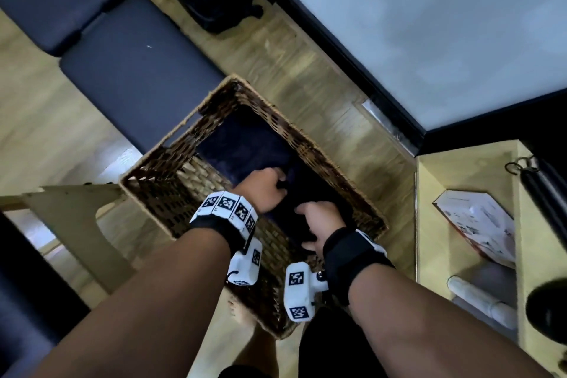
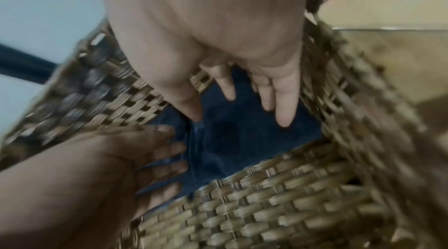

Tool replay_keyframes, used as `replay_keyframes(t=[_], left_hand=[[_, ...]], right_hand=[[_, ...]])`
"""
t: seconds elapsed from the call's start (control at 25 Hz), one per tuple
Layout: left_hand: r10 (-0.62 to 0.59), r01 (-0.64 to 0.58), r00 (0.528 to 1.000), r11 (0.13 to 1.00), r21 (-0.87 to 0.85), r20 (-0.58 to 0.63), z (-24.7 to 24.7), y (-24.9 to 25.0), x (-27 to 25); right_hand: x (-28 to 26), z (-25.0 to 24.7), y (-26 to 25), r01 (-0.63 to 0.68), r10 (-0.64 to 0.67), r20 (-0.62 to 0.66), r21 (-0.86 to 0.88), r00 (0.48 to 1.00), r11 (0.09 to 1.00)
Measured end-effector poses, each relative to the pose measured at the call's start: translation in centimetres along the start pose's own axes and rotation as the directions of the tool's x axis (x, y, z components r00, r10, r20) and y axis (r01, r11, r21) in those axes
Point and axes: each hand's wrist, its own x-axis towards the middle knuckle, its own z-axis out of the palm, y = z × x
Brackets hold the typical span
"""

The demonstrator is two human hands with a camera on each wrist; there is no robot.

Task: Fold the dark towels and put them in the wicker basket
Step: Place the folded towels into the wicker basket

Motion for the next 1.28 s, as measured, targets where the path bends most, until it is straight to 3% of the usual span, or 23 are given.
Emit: replay_keyframes(t=[0.08, 0.16, 0.24, 0.32, 0.52, 0.68, 0.84, 0.92, 1.04, 1.2, 1.28], left_hand=[[-0.052, 0.046, 0.997, 0.993, -0.110, -0.054, -1.7, -0.7, -3.5], [-0.097, 0.071, 0.990, 0.969, -0.236, -0.100, -3.3, -1.7, -7.5], [-0.151, 0.088, 0.972, 0.945, -0.315, -0.182, -5.0, -3.0, -12.3], [-0.190, 0.097, 0.935, 0.948, -0.302, -0.298, -6.3, -3.8, -17.0], [-0.314, 0.097, 0.805, 0.906, -0.412, -0.502, -6.2, -8.1, -31.3], [-0.398, 0.180, 0.734, 0.896, -0.407, -0.551, -2.1, -11.8, -40.4], [-0.576, 0.346, 0.633, 0.808, -0.477, -0.517, 3.4, -16.8, -47.7], [-0.644, 0.444, 0.593, 0.763, -0.470, -0.483, 5.5, -18.8, -50.2], [-0.717, 0.546, 0.549, 0.696, -0.465, -0.429, 8.4, -20.9, -53.1], [-0.808, 0.534, 0.515, 0.565, -0.630, -0.288, 11.1, -22.4, -53.6], [-0.833, 0.503, 0.481, 0.519, -0.691, -0.275, 11.7, -22.4, -53.0]], right_hand=[[-1.7, -0.2, 0.0, 0.162, -0.160, 0.032, -0.293, 0.987, 0.942], [-3.9, -0.3, -0.2, 0.332, -0.326, 0.132, -0.642, 0.936, 0.691], [-6.7, 0.5, -0.6, 0.428, -0.412, 0.254, -0.803, 0.875, 0.415], [-9.7, 1.8, -0.8, 0.494, -0.448, 0.339, -0.819, 0.827, 0.292], [-17.8, 9.1, 2.2, 0.687, -0.509, 0.548, -0.716, 0.664, 0.125], [-21.8, 14.7, 7.3, 0.758, -0.490, 0.654, -0.652, 0.577, 0.021], [-25.0, 19.6, 13.4, 0.801, -0.447, 0.750, -0.588, 0.487, -0.115], [-25.5, 21.3, 15.8, 0.790, -0.440, 0.753, -0.596, 0.489, -0.142], [-25.6, 23.4, 19.0, 0.727, -0.423, 0.709, -0.670, 0.565, -0.151], [-26.1, 24.5, 21.7, 0.664, -0.463, 0.651, -0.730, 0.602, -0.164], [-26.3, 24.9, 22.4, 0.664, -0.499, 0.608, -0.743, 0.618, -0.085]])
